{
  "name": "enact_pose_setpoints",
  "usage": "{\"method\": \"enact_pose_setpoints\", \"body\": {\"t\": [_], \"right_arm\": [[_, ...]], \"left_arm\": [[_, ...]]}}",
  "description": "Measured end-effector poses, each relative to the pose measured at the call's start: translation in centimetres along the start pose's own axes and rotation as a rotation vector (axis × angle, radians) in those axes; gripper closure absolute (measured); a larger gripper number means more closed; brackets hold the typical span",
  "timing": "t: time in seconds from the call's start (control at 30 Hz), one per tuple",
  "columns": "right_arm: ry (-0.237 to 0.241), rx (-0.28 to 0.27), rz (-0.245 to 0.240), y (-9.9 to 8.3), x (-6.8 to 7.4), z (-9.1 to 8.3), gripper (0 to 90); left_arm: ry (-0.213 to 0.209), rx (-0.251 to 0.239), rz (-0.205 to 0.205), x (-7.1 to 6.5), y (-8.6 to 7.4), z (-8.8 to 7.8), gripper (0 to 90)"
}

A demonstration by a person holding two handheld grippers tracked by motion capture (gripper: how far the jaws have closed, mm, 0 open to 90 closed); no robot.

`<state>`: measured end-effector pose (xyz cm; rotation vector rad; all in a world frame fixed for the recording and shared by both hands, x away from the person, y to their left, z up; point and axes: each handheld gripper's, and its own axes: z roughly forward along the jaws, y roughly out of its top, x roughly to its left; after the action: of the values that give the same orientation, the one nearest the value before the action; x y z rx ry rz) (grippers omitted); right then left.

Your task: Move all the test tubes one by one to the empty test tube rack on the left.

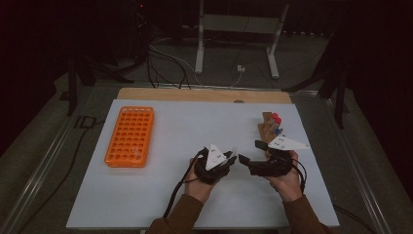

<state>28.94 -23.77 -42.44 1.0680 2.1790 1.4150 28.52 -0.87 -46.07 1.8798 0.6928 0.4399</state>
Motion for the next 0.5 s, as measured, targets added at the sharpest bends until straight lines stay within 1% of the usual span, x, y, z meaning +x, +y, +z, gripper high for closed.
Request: {"method": "enact_pose_setpoints", "body": {"t": [0.07, 0.17, 0.27, 0.37, 0.43, 0.5], "right_arm": [[-0.007, -0.012, -0.007, -0.2, -0.2, -0.1, 10.3], [-0.030, -0.011, -0.019, -0.4, -0.5, -0.3, 2.5], [-0.040, -0.021, -0.027, -0.5, -0.8, -0.6, 0.0], [-0.049, -0.035, -0.026, -0.8, -1.1, -1.0, 0.0], [-0.056, -0.036, -0.027, -1.1, -1.4, -1.3, 0.0], [-0.071, -0.039, -0.029, -1.4, -1.6, -1.7, 0.0]], "left_arm": [[0.009, -0.004, -0.005, 0.4, 0.0, -0.5, 76.4], [0.021, -0.011, -0.020, 1.2, 0.0, -1.2, 76.4], [0.035, -0.015, -0.031, 1.9, -0.1, -2.0, 76.4], [0.051, -0.021, -0.044, 2.6, -0.3, -2.8, 76.4], [0.062, -0.028, -0.052, 3.1, -0.4, -3.5, 76.3], [0.073, -0.036, -0.060, 3.6, -0.5, -4.2, 76.3]]}}
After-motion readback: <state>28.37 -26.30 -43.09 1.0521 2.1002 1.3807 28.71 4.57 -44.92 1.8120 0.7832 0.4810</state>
